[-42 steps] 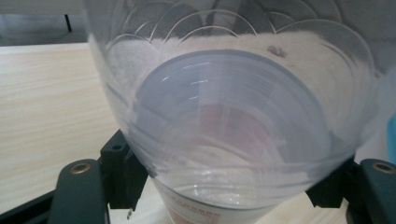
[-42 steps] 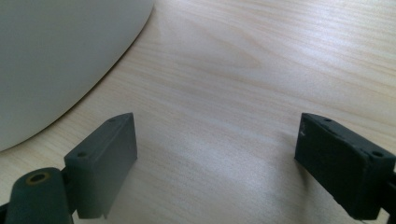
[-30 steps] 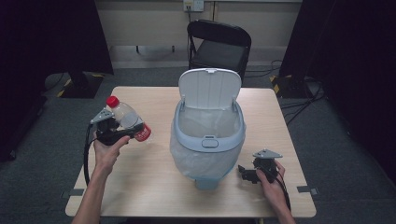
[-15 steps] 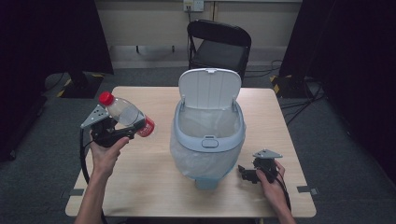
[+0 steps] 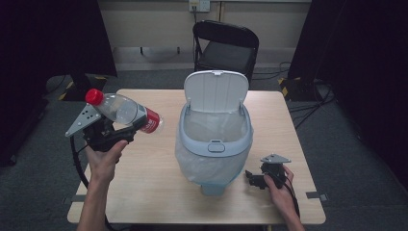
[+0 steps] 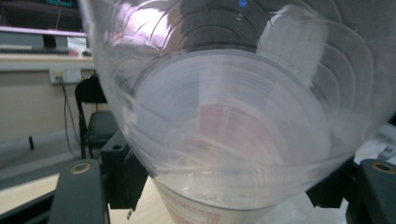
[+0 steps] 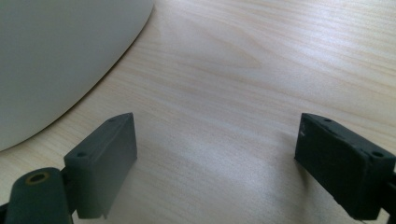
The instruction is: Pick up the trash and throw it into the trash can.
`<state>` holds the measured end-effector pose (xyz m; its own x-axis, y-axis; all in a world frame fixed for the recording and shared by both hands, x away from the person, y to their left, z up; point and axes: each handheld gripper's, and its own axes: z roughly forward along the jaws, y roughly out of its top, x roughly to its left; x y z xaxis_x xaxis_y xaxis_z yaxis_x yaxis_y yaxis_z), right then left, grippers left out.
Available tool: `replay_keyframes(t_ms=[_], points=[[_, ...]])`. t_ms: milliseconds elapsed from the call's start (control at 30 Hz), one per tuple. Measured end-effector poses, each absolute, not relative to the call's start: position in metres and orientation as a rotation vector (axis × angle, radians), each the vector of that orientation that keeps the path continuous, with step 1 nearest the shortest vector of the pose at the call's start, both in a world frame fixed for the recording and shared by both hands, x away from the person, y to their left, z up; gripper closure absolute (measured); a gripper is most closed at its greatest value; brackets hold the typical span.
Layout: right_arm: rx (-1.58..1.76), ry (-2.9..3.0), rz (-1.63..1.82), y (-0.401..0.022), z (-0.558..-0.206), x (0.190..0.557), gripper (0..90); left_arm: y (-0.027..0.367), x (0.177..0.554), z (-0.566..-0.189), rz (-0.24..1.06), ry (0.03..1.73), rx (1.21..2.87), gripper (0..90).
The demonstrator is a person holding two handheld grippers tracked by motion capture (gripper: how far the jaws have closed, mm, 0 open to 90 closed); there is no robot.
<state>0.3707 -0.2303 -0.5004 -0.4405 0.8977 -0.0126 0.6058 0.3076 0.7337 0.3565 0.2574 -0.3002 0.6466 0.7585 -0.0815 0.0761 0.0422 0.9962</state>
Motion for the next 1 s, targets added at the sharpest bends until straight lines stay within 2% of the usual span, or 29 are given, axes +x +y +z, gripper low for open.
replay_keyframes(t_ms=[667, 1000], points=[[1.337, 2.158, 0.933, -0.230, -0.500, 0.371, 11.6, 0.234, 0.344, -0.247, 0.617, 0.606, 1.348, 28.2], [1.337, 2.159, 0.933, -0.230, -0.500, 0.371, 11.6, 0.200, 0.344, -0.239, 0.536, 0.527, 1.366, 28.2]])
